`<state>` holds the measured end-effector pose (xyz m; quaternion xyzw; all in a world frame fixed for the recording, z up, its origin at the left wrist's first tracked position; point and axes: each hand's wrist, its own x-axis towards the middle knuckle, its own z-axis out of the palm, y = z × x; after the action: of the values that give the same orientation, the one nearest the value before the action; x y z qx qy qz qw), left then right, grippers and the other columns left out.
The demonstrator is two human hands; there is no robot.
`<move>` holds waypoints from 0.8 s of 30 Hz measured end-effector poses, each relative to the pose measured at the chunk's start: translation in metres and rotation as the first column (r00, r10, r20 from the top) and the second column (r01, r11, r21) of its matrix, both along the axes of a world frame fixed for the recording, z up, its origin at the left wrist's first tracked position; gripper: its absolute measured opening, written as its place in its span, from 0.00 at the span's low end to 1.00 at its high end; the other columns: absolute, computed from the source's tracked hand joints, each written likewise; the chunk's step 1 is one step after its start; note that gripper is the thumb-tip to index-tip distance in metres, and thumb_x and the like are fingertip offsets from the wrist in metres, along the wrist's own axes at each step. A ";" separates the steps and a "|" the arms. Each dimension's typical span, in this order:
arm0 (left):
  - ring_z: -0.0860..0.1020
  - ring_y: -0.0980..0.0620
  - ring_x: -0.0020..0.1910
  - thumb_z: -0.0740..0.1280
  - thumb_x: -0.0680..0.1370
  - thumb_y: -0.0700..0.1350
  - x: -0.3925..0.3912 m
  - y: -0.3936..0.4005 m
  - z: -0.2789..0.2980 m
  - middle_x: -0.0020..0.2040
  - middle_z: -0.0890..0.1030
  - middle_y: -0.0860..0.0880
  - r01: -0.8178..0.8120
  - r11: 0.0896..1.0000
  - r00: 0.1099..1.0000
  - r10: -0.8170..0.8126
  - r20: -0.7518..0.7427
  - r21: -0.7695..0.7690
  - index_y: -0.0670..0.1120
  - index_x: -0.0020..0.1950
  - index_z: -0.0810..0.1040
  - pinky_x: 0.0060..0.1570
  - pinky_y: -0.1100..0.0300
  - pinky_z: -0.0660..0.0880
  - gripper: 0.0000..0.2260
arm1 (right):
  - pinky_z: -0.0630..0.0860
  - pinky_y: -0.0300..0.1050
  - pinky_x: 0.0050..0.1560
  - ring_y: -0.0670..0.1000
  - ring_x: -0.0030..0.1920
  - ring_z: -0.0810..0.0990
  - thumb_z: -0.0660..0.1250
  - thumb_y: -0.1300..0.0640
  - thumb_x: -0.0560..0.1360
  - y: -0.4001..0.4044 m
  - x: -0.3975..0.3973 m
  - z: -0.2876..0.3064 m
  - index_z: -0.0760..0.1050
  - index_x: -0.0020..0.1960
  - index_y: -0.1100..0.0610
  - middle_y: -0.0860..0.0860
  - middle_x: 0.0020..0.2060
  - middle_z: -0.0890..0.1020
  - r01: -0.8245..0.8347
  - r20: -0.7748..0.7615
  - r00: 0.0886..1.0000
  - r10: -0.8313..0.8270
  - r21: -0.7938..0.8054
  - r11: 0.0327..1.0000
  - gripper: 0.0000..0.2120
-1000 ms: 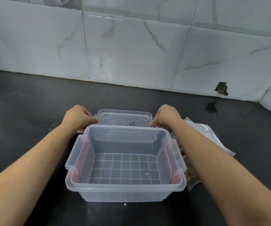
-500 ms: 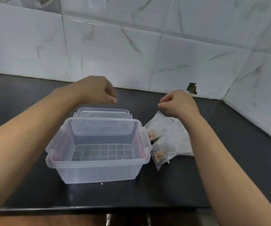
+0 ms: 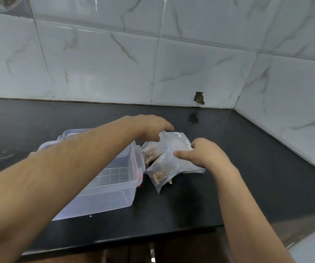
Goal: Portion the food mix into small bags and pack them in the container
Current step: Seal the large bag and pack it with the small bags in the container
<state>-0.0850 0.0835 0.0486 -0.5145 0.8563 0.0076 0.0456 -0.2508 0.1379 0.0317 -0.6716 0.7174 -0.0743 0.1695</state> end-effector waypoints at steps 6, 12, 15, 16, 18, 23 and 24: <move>0.73 0.48 0.61 0.70 0.74 0.45 -0.003 -0.016 -0.004 0.65 0.74 0.52 -0.002 1.000 0.998 0.003 0.060 -0.012 0.52 0.64 0.72 0.56 0.50 0.72 0.19 | 0.73 0.45 0.41 0.53 0.46 0.78 0.71 0.48 0.72 0.001 0.004 -0.010 0.74 0.61 0.54 0.50 0.50 0.80 0.038 0.109 0.993 -0.033 -0.042 0.998 0.20; 0.73 0.51 0.51 0.69 0.75 0.45 0.003 -0.011 0.003 0.56 0.79 0.54 0.052 0.997 0.997 -0.049 0.064 -0.056 0.53 0.47 0.73 0.45 0.58 0.66 0.06 | 0.78 0.49 0.49 0.54 0.51 0.81 0.70 0.49 0.72 0.002 0.006 -0.012 0.76 0.59 0.56 0.52 0.51 0.82 0.010 0.151 0.988 -0.003 -0.048 0.999 0.18; 0.75 0.51 0.56 0.68 0.76 0.44 0.004 -0.009 0.002 0.57 0.79 0.54 0.055 0.997 0.997 -0.053 0.048 -0.056 0.51 0.53 0.78 0.45 0.59 0.66 0.07 | 0.74 0.45 0.40 0.52 0.42 0.78 0.67 0.45 0.74 0.000 0.005 -0.016 0.78 0.45 0.52 0.51 0.42 0.80 -0.030 0.171 0.985 0.035 -0.037 0.999 0.11; 0.75 0.51 0.56 0.67 0.76 0.44 0.004 -0.008 0.001 0.57 0.79 0.54 0.054 0.997 0.997 -0.051 0.054 -0.054 0.51 0.55 0.78 0.45 0.58 0.66 0.08 | 0.70 0.44 0.35 0.51 0.35 0.74 0.65 0.43 0.75 -0.003 0.003 -0.018 0.74 0.36 0.52 0.50 0.34 0.76 -0.026 0.196 0.980 0.034 -0.045 0.999 0.15; 0.75 0.50 0.58 0.66 0.76 0.41 0.004 -0.008 0.002 0.59 0.78 0.55 0.051 0.998 0.997 -0.049 0.066 -0.038 0.52 0.58 0.78 0.48 0.56 0.70 0.12 | 0.64 0.43 0.30 0.50 0.29 0.69 0.60 0.42 0.77 -0.010 -0.002 -0.018 0.66 0.29 0.54 0.49 0.27 0.70 0.052 0.245 0.969 -0.025 -0.104 0.993 0.23; 0.75 0.52 0.61 0.60 0.71 0.34 -0.004 -0.017 0.007 0.61 0.79 0.54 0.008 0.999 0.995 -0.003 -0.100 0.049 0.51 0.62 0.77 0.59 0.56 0.72 0.23 | 0.69 0.45 0.35 0.51 0.35 0.73 0.59 0.45 0.78 -0.041 -0.020 -0.029 0.68 0.37 0.56 0.51 0.36 0.75 0.170 0.122 0.979 -0.163 -0.047 0.984 0.17; 0.75 0.51 0.61 0.60 0.72 0.34 -0.007 -0.021 0.006 0.60 0.79 0.53 -0.002 0.999 0.993 0.009 -0.120 0.054 0.50 0.62 0.77 0.60 0.56 0.72 0.21 | 0.70 0.46 0.37 0.52 0.37 0.73 0.61 0.45 0.77 -0.045 -0.021 -0.032 0.66 0.37 0.55 0.51 0.36 0.74 0.159 0.093 0.983 -0.158 0.000 0.987 0.17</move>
<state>-0.0923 0.0623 0.0549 -0.5141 0.8554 0.0618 0.0077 -0.2716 0.0925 -0.0004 -0.6087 0.7598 -0.1210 0.1938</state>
